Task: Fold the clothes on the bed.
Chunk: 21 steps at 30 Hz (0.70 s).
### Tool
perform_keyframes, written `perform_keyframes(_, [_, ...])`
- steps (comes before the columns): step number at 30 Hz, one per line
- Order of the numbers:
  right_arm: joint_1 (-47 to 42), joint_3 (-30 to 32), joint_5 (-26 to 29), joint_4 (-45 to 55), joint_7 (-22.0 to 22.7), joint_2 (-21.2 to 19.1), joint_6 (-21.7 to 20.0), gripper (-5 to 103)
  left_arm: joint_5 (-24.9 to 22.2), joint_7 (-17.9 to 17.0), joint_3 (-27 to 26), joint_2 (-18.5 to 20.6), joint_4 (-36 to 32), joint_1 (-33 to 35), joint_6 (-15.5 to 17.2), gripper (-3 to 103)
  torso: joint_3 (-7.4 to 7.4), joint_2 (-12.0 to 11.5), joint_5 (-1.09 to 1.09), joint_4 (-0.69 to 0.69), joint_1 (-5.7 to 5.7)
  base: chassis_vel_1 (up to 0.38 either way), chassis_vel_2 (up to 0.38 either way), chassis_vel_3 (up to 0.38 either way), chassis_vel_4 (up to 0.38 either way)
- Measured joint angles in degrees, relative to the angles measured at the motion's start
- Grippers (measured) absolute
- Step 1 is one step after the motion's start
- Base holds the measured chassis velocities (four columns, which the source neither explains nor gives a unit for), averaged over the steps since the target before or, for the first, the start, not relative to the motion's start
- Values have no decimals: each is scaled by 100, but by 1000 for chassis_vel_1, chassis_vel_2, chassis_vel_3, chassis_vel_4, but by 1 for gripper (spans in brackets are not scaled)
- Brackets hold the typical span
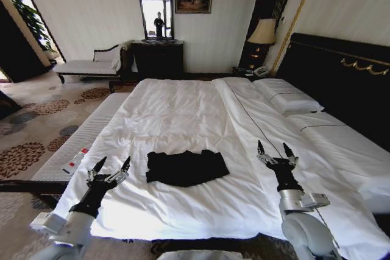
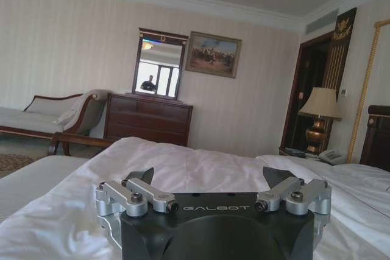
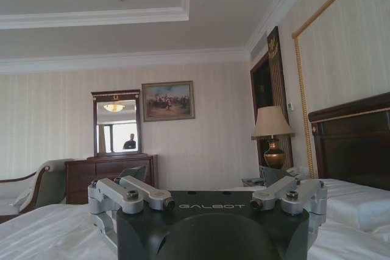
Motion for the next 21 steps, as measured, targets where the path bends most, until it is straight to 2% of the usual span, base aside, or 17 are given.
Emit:
perform_keyframes(3, [48,-55,196,-200,39,-135,-41,100,5,50,-104,-9,408,-142,-215,100,0,0,-1,1,0,0,0,0,0])
perform_keyframes(8, [-142,-285,566,37,222,84,-206,100,-59,72,-123,-156,512,-195,-356,100,0,0,-1,-3,0,0,0,0,0])
perform_keyframes(11, [-173,-337,461,140,193,187,-225,100,23,75,-127,-328,368,-199,-359,100,0,0,0,-2,0,0,0,0,0])
perform_keyframes(15, [-175,-299,205,155,-17,236,-67,100,272,53,-153,-748,47,-145,-257,100,0,0,0,1,0,0,0,0,0])
perform_keyframes(21, [-186,-287,169,118,-297,295,47,100,426,82,-109,-857,-67,-57,-261,100,0,0,1,0,0,0,0,0,0])
